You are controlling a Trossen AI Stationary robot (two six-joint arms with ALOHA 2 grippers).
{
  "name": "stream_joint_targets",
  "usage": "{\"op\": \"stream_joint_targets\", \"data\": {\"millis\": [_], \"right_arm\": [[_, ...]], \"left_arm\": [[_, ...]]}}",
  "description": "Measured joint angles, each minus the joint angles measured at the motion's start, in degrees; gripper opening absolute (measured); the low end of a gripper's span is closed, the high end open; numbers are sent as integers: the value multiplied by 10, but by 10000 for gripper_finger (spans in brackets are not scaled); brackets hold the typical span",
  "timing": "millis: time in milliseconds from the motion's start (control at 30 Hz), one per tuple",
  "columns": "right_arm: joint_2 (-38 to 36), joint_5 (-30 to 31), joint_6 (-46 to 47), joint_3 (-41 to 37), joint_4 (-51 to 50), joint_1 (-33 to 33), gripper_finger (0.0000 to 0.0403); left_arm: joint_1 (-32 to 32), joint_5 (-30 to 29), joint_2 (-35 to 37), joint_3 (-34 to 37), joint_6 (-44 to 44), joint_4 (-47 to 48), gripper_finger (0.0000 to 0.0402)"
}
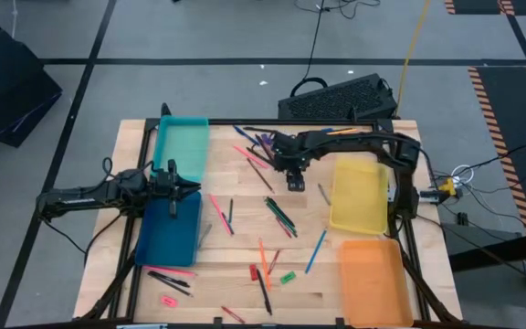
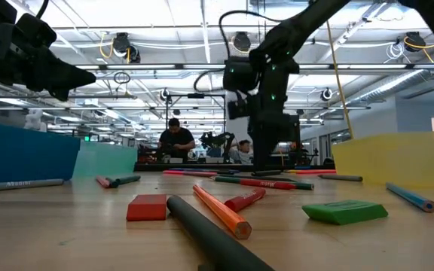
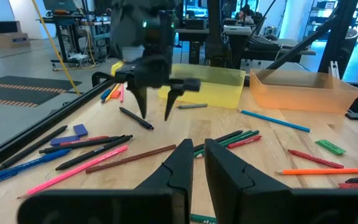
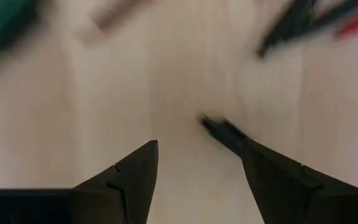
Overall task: Sort crayons/erasers/pens/pencils in bins
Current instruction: Put the black pen into the yellow bin
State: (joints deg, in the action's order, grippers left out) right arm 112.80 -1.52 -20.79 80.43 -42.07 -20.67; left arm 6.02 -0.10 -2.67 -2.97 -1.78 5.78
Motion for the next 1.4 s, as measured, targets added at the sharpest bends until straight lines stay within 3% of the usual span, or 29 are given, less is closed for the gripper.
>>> {"op": "stream_joint_targets", "data": {"millis": [300, 633, 867, 1067, 1400], "right_arm": [[23, 105, -92, 6, -13, 0, 221], [23, 105, -147, 6, 14, -11, 221], [35, 101, -159, 7, 12, -56, 218], [39, 50, -176, 8, 6, -69, 179], [41, 46, -188, 7, -16, -46, 82]], "left_arm": [[0, 0, 0, 0, 0, 0, 44], [0, 0, 0, 0, 0, 0, 44], [0, 0, 0, 0, 0, 0, 44], [0, 0, 0, 0, 0, 0, 44], [0, 0, 0, 0, 0, 0, 44]]}}
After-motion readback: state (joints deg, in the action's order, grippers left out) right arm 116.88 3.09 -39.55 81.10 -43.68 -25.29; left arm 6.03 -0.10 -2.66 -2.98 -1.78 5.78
